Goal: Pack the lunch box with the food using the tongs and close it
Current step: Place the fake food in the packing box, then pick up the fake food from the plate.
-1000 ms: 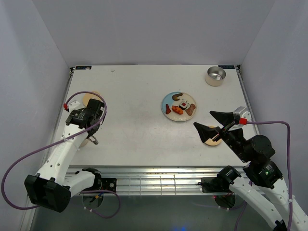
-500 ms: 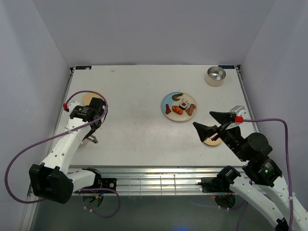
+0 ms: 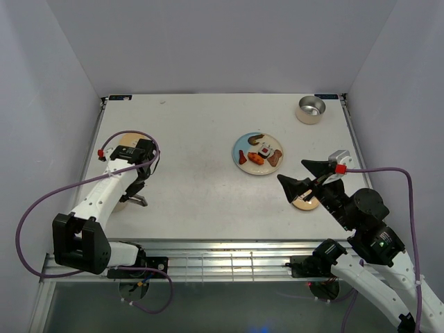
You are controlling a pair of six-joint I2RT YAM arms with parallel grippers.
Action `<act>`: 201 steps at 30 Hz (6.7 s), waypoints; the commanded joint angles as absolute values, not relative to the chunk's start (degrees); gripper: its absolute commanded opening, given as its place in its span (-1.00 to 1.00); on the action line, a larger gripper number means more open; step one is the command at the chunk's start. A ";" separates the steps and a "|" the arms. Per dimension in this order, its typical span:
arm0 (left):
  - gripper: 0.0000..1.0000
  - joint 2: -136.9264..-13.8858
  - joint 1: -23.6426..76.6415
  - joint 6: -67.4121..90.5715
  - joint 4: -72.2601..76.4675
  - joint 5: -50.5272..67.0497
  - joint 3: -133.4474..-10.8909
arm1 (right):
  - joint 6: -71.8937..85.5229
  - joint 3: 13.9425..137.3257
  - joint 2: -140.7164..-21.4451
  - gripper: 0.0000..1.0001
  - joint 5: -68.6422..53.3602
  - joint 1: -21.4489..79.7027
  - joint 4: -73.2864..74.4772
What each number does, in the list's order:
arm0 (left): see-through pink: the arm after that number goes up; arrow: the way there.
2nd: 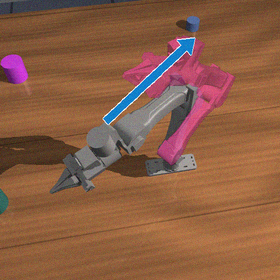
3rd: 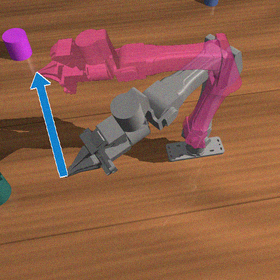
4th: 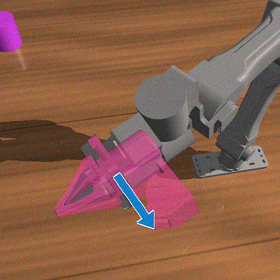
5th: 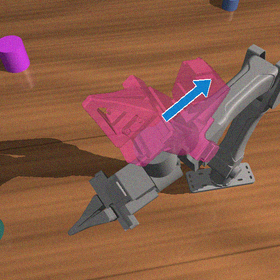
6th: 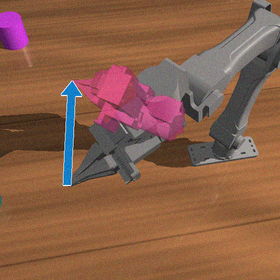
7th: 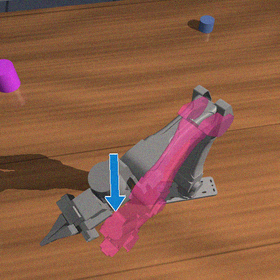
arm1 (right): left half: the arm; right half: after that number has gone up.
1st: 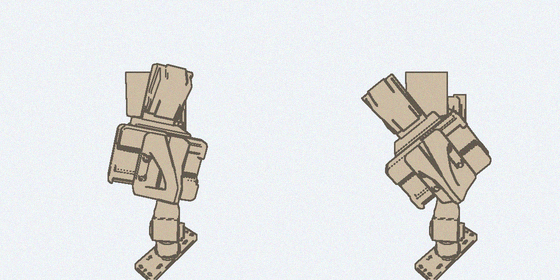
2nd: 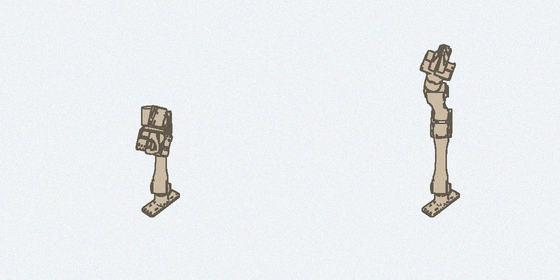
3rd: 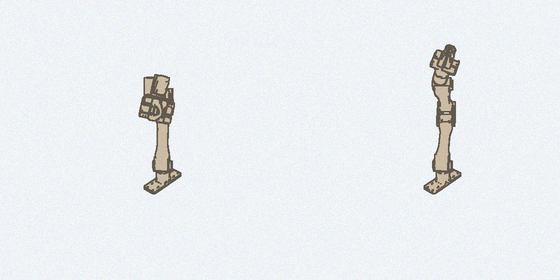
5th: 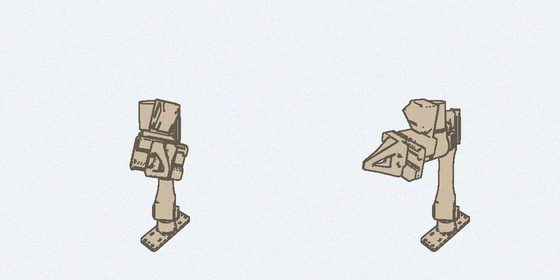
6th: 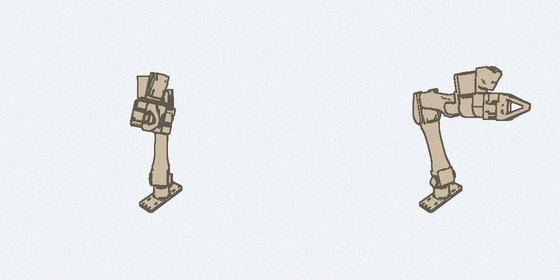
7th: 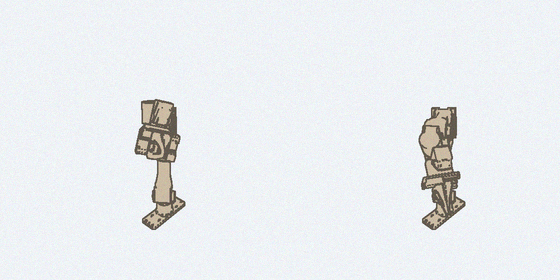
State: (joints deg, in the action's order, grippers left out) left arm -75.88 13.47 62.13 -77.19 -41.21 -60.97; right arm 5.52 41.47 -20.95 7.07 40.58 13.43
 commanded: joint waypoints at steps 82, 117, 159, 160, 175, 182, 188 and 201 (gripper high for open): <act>0.17 -71.36 47.36 24.17 -14.06 -13.09 -55.10 | 8.97 41.22 -32.61 0.94 11.60 41.40 10.46; 0.15 -100.54 54.75 30.85 -23.55 -29.00 -74.88 | 8.09 38.15 -19.16 0.94 7.47 41.48 8.61; 0.12 -107.40 56.95 32.52 -32.25 -31.29 -84.55 | 7.82 38.23 -17.05 0.95 8.17 41.48 8.96; 0.12 -107.66 56.95 32.61 -33.13 -31.38 -85.33 | 7.82 38.32 -16.96 0.95 8.26 41.48 8.96; 0.10 -111.36 57.30 36.65 -41.83 -34.45 -90.97 | 7.73 38.67 -15.29 0.95 8.88 41.48 9.40; 0.09 -111.36 57.30 36.74 -41.75 -33.23 -91.76 | 7.65 38.85 -14.77 0.95 9.32 41.48 9.58; 0.09 -112.76 57.39 36.39 -41.75 -31.99 -92.98 | 7.73 38.94 -14.41 0.95 9.67 41.48 9.58; 0.06 -113.64 57.39 37.26 -42.98 -32.26 -94.22 | 7.65 39.02 -13.97 0.95 9.93 41.48 9.58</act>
